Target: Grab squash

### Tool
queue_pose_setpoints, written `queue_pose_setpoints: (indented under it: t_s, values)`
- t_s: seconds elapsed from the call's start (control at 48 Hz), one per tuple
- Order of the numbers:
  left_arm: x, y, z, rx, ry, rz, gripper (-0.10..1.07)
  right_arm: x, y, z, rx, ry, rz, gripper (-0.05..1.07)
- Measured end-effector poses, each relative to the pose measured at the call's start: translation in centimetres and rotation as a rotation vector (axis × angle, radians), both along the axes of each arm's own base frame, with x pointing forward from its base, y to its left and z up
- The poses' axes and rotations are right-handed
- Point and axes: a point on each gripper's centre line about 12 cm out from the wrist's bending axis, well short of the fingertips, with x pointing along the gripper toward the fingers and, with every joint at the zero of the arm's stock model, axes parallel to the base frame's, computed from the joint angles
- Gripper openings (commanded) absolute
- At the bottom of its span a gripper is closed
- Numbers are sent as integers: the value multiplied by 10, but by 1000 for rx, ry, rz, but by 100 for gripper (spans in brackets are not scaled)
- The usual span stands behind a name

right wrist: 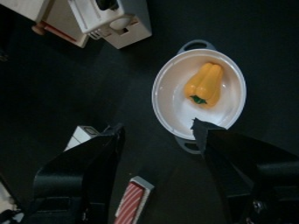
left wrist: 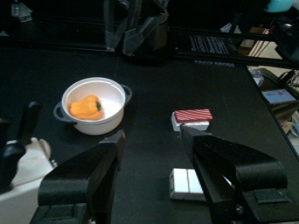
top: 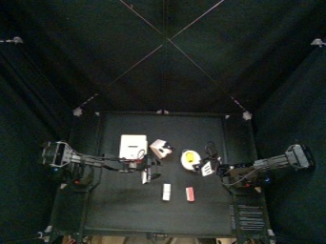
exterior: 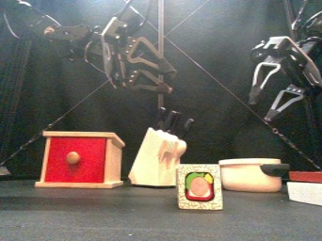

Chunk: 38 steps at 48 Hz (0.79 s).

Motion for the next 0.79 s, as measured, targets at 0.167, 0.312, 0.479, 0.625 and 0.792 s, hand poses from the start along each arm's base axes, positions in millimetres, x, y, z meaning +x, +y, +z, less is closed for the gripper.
queue_pose_setpoints:
  t_s: [0.167, 0.312, 0.479, 0.625, 0.792]
  values:
    - [-21, 9, 12, 7, -34, 20, 89, 9, -2, 7, 44, -21, -31, 94]
    - [-40, 22, 21, 7, -63, 62, 89, 19, -7, 8, 83, -27, -68, 94]
    - [-63, 28, 21, 10, -72, 87, 89, 24, -15, -5, 115, 15, -119, 95]
    - [-82, 29, 23, 8, -100, 97, 89, 27, -27, -14, 127, 37, -167, 95]
    - [-97, 29, 27, -6, -158, 113, 89, 35, -41, -26, 138, 55, -202, 96]
